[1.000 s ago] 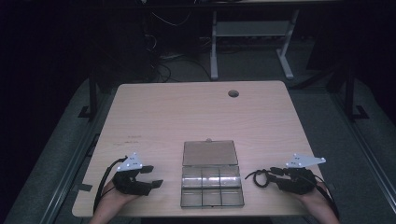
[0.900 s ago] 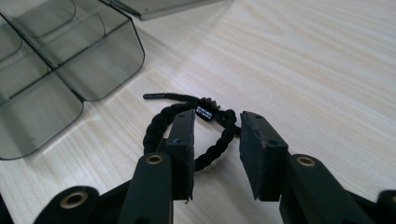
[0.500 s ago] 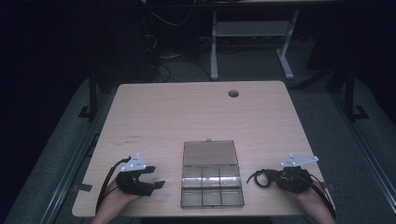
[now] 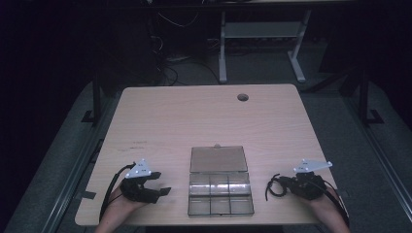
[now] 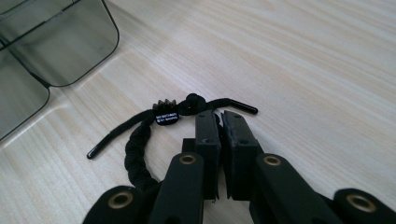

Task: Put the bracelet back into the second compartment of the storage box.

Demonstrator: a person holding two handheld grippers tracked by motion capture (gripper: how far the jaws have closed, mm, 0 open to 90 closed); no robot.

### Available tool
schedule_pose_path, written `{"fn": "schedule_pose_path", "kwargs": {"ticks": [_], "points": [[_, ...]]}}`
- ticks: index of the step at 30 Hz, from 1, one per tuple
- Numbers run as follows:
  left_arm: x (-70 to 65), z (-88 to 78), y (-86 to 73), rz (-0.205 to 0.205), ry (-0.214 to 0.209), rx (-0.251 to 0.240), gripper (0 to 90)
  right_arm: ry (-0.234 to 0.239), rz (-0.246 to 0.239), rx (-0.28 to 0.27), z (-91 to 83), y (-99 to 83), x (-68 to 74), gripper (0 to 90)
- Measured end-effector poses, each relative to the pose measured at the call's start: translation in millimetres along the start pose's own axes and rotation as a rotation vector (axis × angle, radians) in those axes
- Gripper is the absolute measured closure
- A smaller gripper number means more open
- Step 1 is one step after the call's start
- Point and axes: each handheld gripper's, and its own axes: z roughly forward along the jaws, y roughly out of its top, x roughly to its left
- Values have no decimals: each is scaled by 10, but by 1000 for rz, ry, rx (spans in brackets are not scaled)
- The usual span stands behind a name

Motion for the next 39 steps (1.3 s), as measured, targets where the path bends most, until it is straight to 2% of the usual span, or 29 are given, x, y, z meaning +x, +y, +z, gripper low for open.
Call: {"fn": "schedule_pose_path", "kwargs": {"ticks": [8,20,32,39], "points": [[0,0,2,3,3,0,282,7,4,-34,-85,40,-29,852],[9,1,-2,10,11,-1,273,31,-7,-119,-221,153,-104,852],[13,5,1,21,15,8,272,69,-25,-197,-327,376,-135,851],[5,6,4,17,13,3,272,94,-35,-221,-330,491,-106,851]]}}
